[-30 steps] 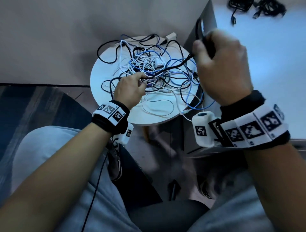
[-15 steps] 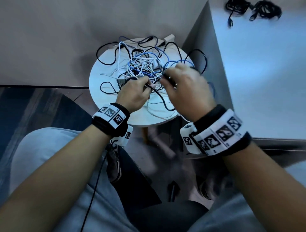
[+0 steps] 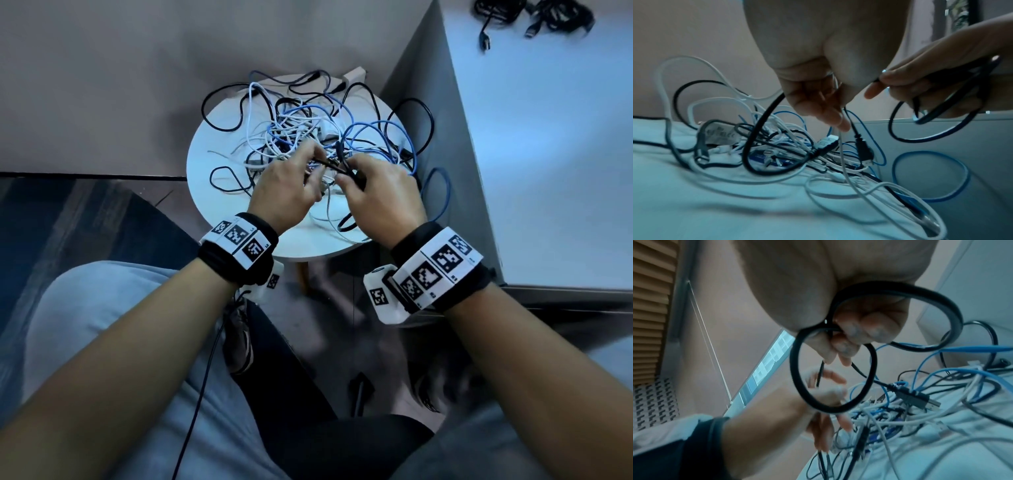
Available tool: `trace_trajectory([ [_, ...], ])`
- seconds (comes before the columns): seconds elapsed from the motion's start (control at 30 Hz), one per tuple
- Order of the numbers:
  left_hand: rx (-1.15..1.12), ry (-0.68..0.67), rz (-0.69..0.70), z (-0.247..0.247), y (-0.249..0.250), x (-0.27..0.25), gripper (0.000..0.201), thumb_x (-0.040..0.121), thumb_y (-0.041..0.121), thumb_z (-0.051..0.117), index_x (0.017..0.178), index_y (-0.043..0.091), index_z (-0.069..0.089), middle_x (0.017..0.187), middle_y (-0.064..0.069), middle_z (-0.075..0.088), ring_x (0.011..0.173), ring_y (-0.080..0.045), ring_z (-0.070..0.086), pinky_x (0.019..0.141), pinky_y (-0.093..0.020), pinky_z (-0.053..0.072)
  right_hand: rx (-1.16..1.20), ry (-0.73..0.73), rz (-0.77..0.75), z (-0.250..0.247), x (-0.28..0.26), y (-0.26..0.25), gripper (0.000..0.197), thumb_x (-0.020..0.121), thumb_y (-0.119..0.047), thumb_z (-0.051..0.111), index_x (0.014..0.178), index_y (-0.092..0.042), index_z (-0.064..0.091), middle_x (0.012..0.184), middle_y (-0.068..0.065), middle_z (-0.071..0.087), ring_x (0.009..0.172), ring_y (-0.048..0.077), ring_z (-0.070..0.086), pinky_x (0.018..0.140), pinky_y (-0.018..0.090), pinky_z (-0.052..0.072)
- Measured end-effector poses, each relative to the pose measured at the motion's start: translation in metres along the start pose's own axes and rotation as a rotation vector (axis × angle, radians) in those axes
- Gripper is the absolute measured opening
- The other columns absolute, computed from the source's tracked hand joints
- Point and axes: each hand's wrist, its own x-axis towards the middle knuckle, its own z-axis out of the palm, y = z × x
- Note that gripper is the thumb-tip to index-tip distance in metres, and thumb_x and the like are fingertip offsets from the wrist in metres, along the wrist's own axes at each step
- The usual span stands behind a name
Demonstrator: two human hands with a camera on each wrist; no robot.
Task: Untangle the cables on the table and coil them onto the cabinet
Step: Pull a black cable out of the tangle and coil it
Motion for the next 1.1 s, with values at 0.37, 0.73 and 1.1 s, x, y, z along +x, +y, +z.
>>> trace_trajectory([
  [0.37,-0.131,-0.073,-0.430,-0.007,-0.025,0.008,0.054,0.099,0.044,0.059,0.144,0.021,0.040,0.070,0.000,0.074,0.047,-0.018,0.063,0.044,-0.021,0.045,0.245,0.421,-0.006,-0.055,0.000,-0.018,0.020,0.092,-0.037,0.060,0.094,-0.018,0.068,0.077,-0.012,0.062,0.074,0.014,0.058,0.070,0.029,0.044],
  [0.73,-0.448,0.262,-0.306,-0.023,-0.017,0.023,0.024,0.095,0.031,0.053,0.087,0.009,0.058,0.083,-0.006,0.062,0.076,-0.017,0.058,0.068,-0.036,0.047,0.169,0.052,-0.002,-0.031,0.002,-0.009,0.033,0.101,-0.040,0.051,0.093,-0.010,0.060,0.078,0.002,0.068,0.073,0.024,0.060,0.066,0.039,0.047],
  [1.1,-0.985,0.023,-0.190,-0.056,0.032,0.005,0.023,0.075,-0.007,0.032,0.074,0.003,0.052,0.065,-0.024,0.049,0.067,-0.036,0.055,0.059,-0.026,0.051,0.015,-0.354,0.014,-0.013,-0.004,-0.001,0.057,0.096,-0.053,0.054,0.145,-0.031,0.037,0.106,-0.003,0.067,0.106,0.025,0.062,0.093,0.043,0.049],
])
